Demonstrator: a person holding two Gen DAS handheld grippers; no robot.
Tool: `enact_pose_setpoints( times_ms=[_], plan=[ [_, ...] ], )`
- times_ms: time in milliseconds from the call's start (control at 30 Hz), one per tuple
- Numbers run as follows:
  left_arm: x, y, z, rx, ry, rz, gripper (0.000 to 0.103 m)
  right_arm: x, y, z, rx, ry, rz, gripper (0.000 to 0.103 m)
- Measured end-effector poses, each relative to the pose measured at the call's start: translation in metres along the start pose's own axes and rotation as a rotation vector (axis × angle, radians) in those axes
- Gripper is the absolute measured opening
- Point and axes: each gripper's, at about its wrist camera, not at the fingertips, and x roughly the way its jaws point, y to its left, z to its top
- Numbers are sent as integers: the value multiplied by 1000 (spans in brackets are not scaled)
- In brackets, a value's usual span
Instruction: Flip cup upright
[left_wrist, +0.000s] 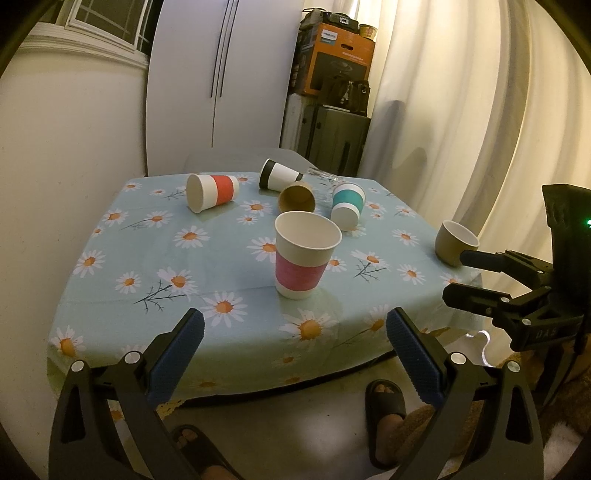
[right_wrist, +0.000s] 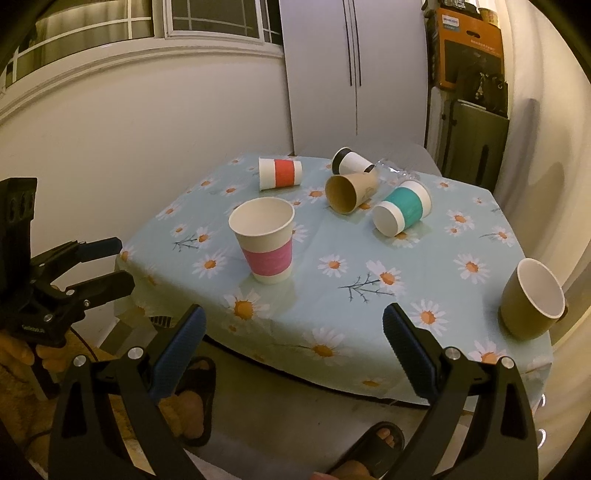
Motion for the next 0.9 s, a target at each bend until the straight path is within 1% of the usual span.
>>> enact_pose_setpoints(
  times_ms=[33, 900],
  plan=[
    [0, 0, 0, 0, 1, 0, 96, 0, 0, 0, 1, -3, 0, 98],
    [0, 3, -1, -11, 3, 4, 96, 0, 1, 1, -9, -2, -20, 98]
  ],
)
